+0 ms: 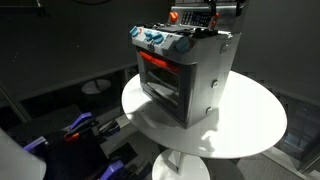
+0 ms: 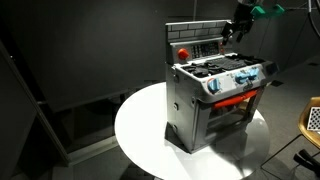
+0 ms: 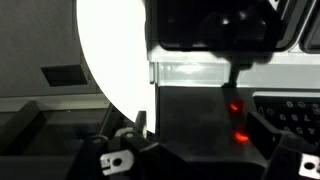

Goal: Push the top right button on the toy stove

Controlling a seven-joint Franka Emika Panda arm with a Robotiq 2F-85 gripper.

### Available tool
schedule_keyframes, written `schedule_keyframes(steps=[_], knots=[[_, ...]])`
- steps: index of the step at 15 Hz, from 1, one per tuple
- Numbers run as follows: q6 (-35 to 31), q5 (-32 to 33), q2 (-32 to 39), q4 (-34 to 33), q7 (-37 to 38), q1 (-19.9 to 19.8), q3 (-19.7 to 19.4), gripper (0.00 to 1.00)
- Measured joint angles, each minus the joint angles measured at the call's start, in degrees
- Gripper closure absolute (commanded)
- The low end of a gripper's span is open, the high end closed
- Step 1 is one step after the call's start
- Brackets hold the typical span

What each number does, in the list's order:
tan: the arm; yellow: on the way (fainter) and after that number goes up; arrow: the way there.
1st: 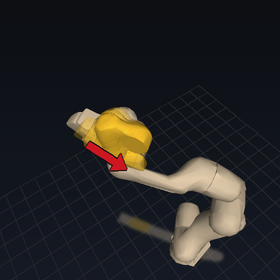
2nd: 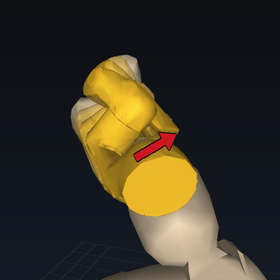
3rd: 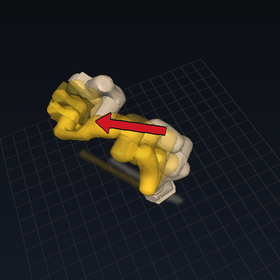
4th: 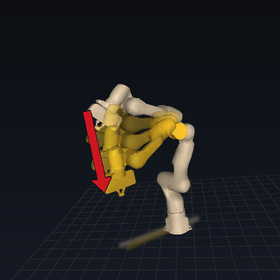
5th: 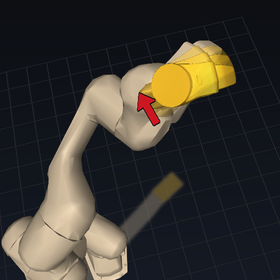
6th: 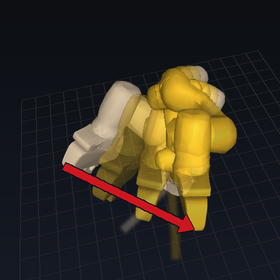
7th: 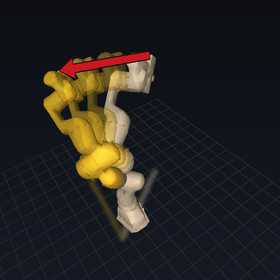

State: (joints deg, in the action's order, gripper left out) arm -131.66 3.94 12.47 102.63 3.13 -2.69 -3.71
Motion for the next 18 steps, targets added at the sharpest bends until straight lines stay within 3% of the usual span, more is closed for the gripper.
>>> schedule_keyframes(steps=[12,18], knots=[[0.71,0.00,1.01,-1.45,0.14,-0.04,-0.02,0.00],[6.63,-0.10,0.64,-1.72,-0.09,-0.83,-0.15,0.00]])
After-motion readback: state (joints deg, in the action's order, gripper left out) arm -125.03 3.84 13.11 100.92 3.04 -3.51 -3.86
